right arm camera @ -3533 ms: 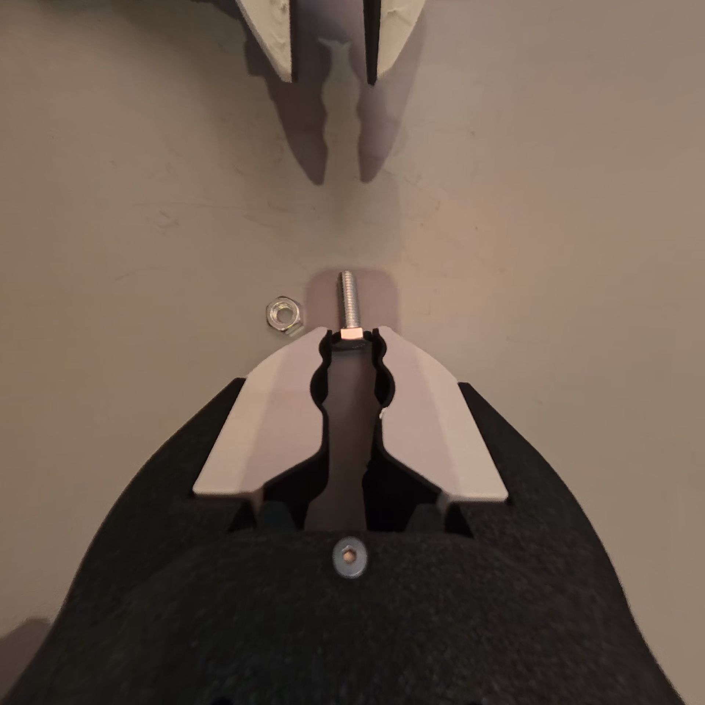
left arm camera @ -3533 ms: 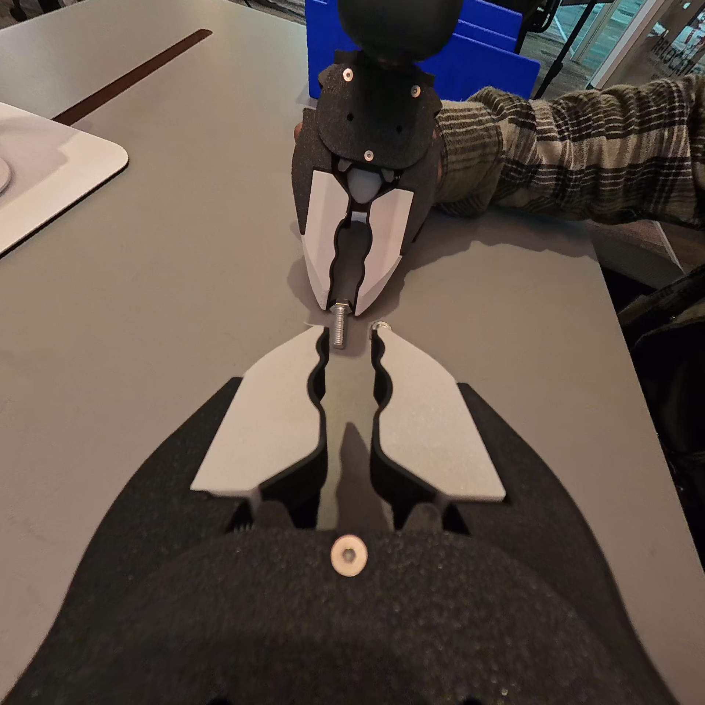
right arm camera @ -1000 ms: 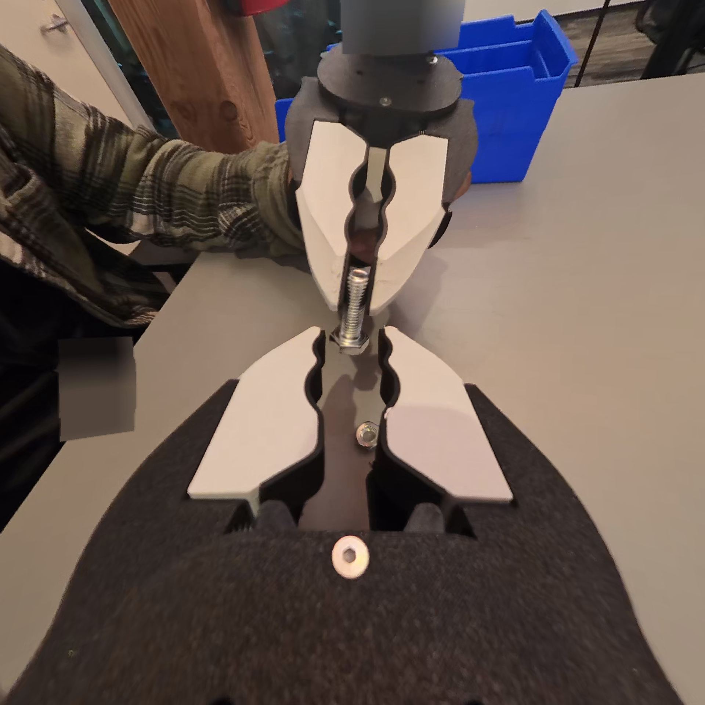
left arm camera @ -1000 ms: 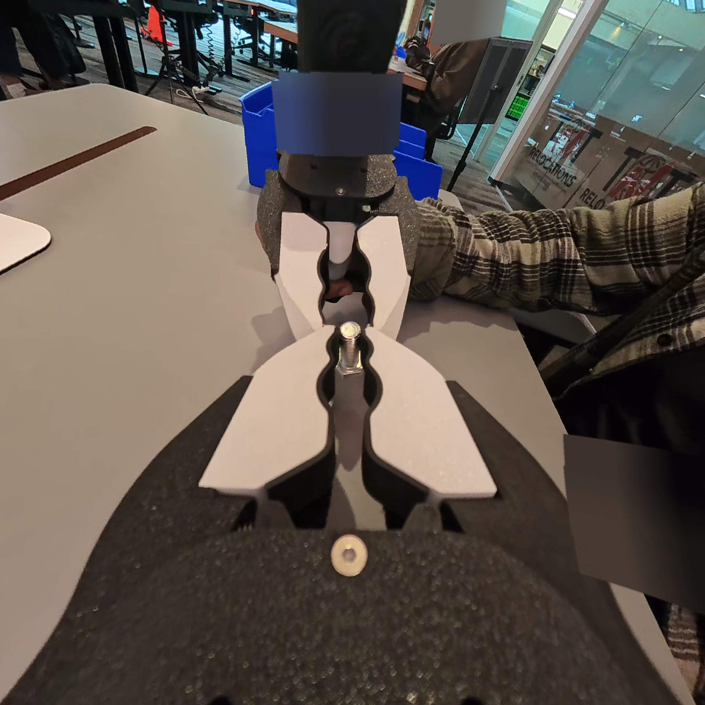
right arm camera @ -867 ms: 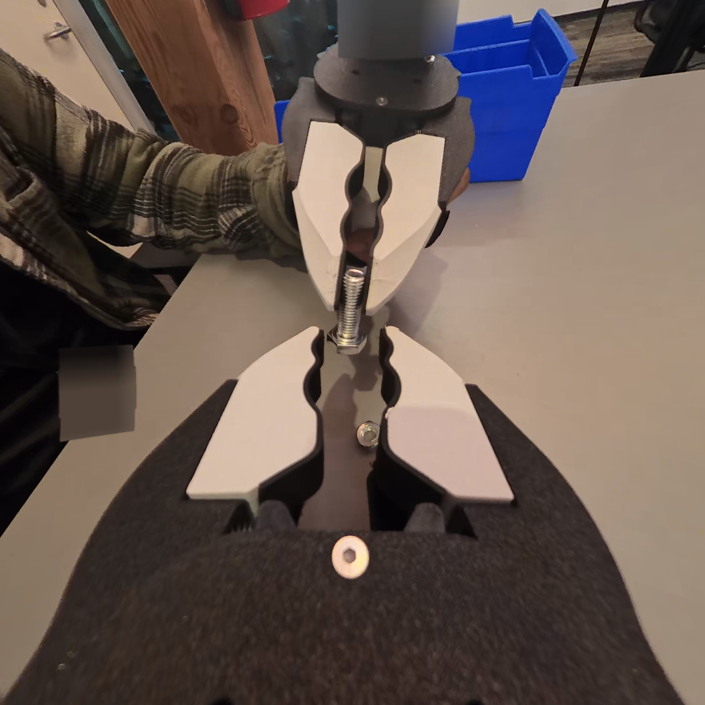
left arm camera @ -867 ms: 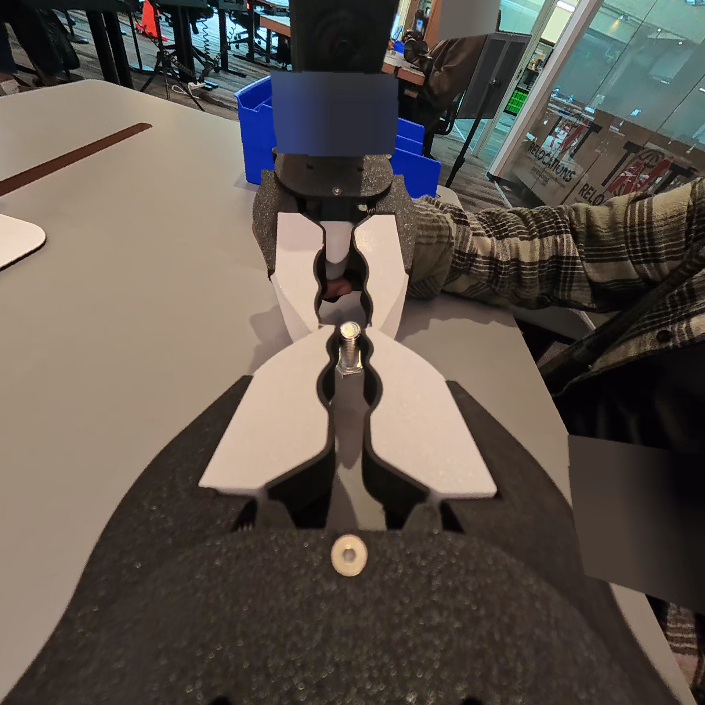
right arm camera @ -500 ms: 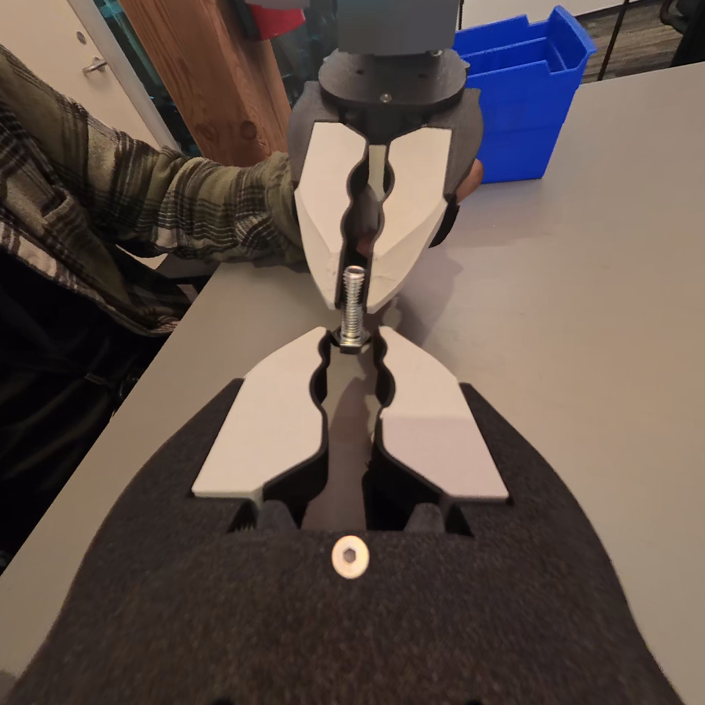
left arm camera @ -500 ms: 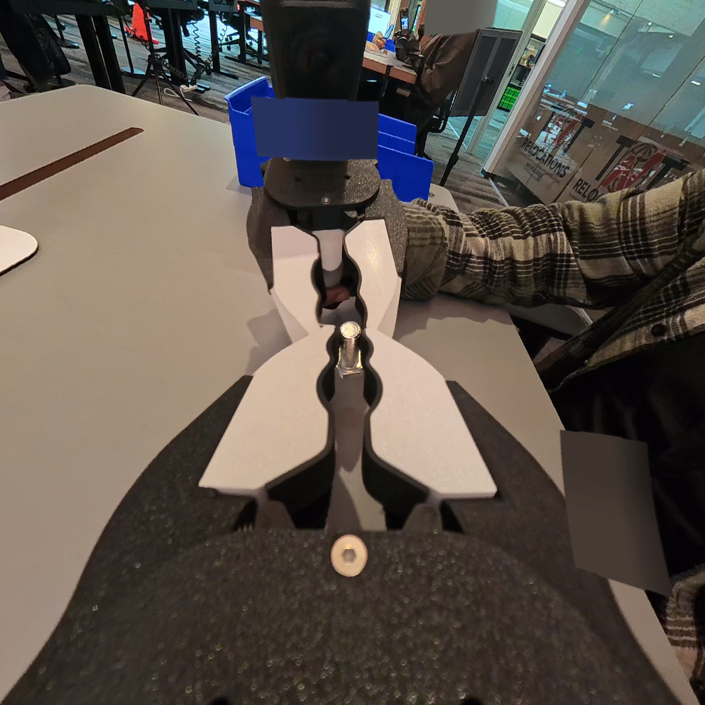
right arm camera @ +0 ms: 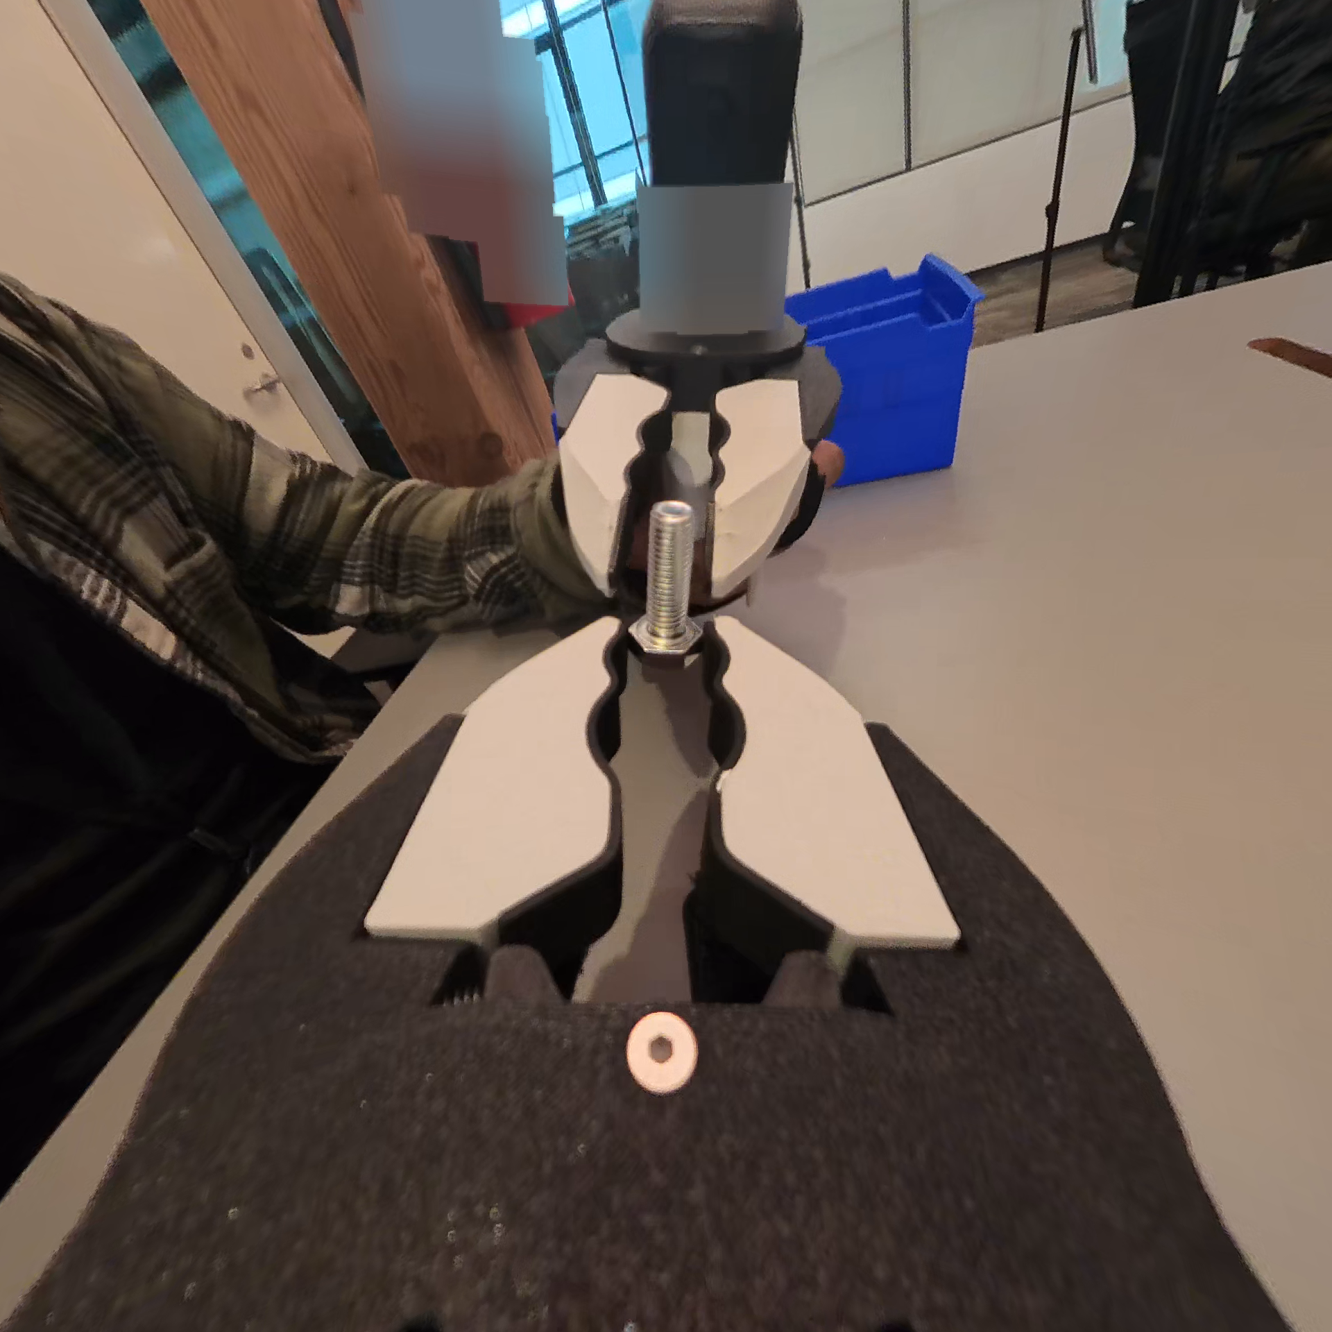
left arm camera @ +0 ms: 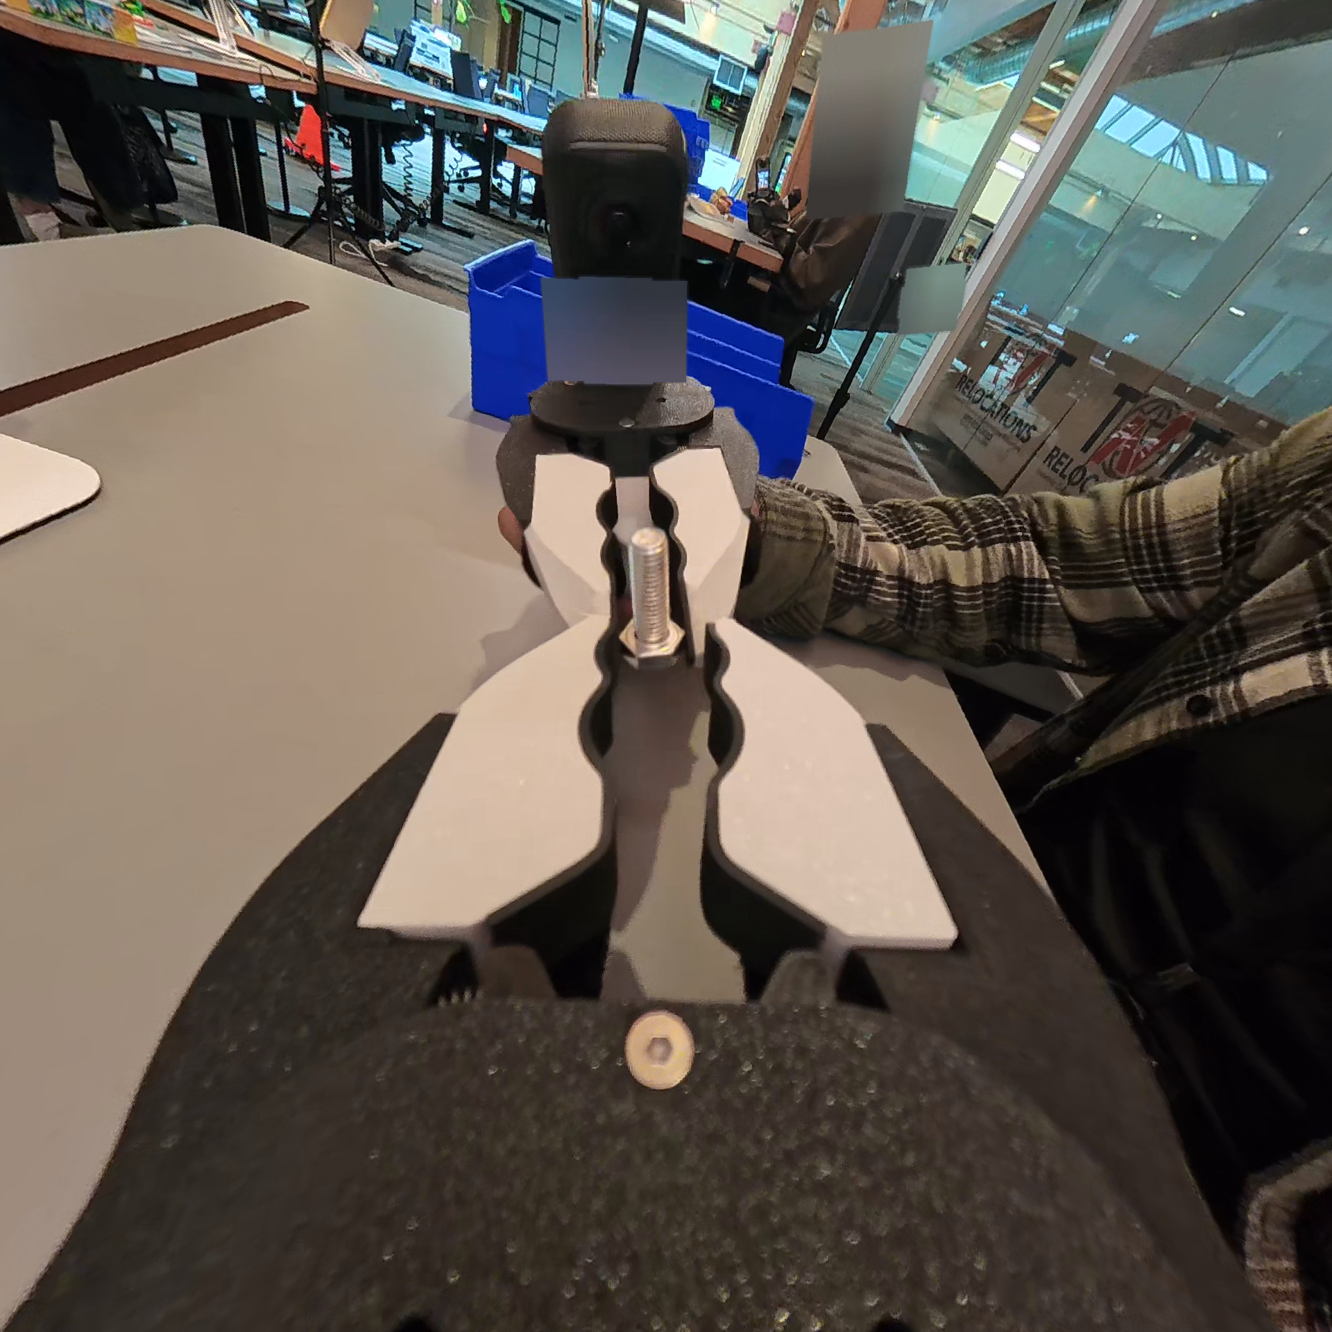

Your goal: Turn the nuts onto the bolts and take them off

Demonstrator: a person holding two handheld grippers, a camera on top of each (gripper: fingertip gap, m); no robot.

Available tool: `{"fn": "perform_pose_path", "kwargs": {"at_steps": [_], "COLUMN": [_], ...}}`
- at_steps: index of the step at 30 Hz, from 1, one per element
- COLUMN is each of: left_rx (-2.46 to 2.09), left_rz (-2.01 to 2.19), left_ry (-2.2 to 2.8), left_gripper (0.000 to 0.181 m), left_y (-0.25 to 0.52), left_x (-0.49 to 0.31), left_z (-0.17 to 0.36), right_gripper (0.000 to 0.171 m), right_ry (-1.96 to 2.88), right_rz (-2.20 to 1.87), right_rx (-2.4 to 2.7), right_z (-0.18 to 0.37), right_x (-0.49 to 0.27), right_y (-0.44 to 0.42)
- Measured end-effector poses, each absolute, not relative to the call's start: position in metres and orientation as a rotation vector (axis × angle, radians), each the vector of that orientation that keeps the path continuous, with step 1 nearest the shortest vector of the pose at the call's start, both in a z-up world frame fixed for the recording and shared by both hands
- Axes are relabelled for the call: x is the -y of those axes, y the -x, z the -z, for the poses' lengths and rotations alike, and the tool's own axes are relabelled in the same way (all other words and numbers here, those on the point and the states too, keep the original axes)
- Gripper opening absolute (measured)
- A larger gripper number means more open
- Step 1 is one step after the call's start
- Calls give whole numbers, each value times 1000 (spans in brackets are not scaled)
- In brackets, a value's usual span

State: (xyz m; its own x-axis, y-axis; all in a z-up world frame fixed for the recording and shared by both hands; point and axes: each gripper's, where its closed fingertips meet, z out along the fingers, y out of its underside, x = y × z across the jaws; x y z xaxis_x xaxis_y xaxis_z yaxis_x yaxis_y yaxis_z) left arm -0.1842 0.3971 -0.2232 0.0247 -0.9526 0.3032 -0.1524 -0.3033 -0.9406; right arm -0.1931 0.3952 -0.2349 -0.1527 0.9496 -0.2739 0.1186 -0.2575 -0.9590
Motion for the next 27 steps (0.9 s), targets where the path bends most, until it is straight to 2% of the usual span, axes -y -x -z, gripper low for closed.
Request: {"fn": "perform_pose_path", "kwargs": {"at_steps": [27], "left_rx": [-1085], "left_rz": [1351], "left_ry": [1468], "left_gripper": [12], "left_y": [181], "left_x": [-400], "left_z": [210], "right_gripper": [19], "right_ry": [1379], "right_rz": [-1400], "right_rx": [1293], "right_z": [235], "right_x": [-394], "right_y": [200]}}
